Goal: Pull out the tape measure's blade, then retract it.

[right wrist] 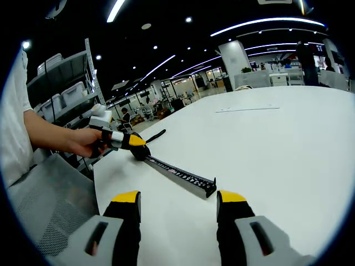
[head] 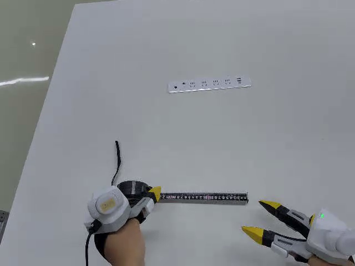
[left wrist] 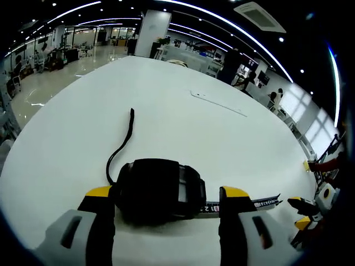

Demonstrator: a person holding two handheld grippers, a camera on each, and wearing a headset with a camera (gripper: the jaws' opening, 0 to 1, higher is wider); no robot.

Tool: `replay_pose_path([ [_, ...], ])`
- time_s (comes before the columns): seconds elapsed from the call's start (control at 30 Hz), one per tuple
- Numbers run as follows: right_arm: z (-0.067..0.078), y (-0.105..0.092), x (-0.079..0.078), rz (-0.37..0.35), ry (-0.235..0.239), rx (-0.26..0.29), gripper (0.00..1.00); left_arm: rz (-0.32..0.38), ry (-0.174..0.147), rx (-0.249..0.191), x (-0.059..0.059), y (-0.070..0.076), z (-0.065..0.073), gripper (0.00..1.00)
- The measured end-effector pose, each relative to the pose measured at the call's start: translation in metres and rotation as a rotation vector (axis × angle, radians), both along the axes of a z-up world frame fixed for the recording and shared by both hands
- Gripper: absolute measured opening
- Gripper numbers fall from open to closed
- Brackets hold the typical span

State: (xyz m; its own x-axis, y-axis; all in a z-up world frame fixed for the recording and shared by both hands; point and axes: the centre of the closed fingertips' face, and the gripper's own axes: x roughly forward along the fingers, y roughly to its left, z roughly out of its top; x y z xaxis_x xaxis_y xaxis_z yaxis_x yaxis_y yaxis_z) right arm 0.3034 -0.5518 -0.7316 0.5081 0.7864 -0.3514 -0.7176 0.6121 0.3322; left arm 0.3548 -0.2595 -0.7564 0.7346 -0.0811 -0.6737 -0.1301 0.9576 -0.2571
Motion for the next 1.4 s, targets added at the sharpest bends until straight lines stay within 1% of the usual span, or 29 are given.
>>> replay_pose_path([
  [0.1, 0.002, 0.001, 0.004, 0.006, -0.007, 0.0, 0.54, 0.009, 0.004, 0.003, 0.001, 0.001, -0.001, 0.74],
  [0.23, 0.004, 0.0, 0.01, 0.012, -0.014, -0.001, 0.54, 0.011, 0.008, 0.018, 0.001, 0.001, -0.002, 0.74],
  [0.37, 0.004, 0.002, 0.015, 0.027, -0.016, 0.001, 0.52, 0.033, 0.007, 0.007, 0.001, 0.002, -0.002, 0.73],
  [0.57, 0.005, 0.005, 0.021, 0.051, -0.018, 0.002, 0.51, 0.036, 0.01, 0.022, 0.002, 0.003, -0.003, 0.73],
  [0.77, 0.003, 0.006, 0.025, 0.067, -0.012, -0.005, 0.51, 0.044, 0.019, 0.029, 0.001, 0.006, -0.004, 0.68],
  [0.87, 0.004, 0.006, 0.027, 0.068, -0.01, 0.001, 0.51, 0.042, 0.02, 0.038, 0.0, 0.006, -0.005, 0.67],
  [1.0, 0.003, 0.007, 0.029, 0.077, -0.008, -0.001, 0.51, 0.042, 0.018, 0.053, 0.001, 0.005, -0.006, 0.68],
  [1.03, 0.002, 0.008, 0.029, 0.079, -0.007, -0.001, 0.5, 0.038, 0.021, 0.062, 0.001, 0.005, -0.007, 0.68],
  [1.13, 0.002, 0.008, 0.03, 0.085, -0.004, 0.001, 0.5, 0.042, 0.024, 0.07, 0.001, 0.007, -0.008, 0.67],
  [1.4, -0.002, 0.01, 0.032, 0.098, -0.002, -0.004, 0.48, 0.032, 0.034, 0.1, 0.001, 0.006, -0.009, 0.68],
])
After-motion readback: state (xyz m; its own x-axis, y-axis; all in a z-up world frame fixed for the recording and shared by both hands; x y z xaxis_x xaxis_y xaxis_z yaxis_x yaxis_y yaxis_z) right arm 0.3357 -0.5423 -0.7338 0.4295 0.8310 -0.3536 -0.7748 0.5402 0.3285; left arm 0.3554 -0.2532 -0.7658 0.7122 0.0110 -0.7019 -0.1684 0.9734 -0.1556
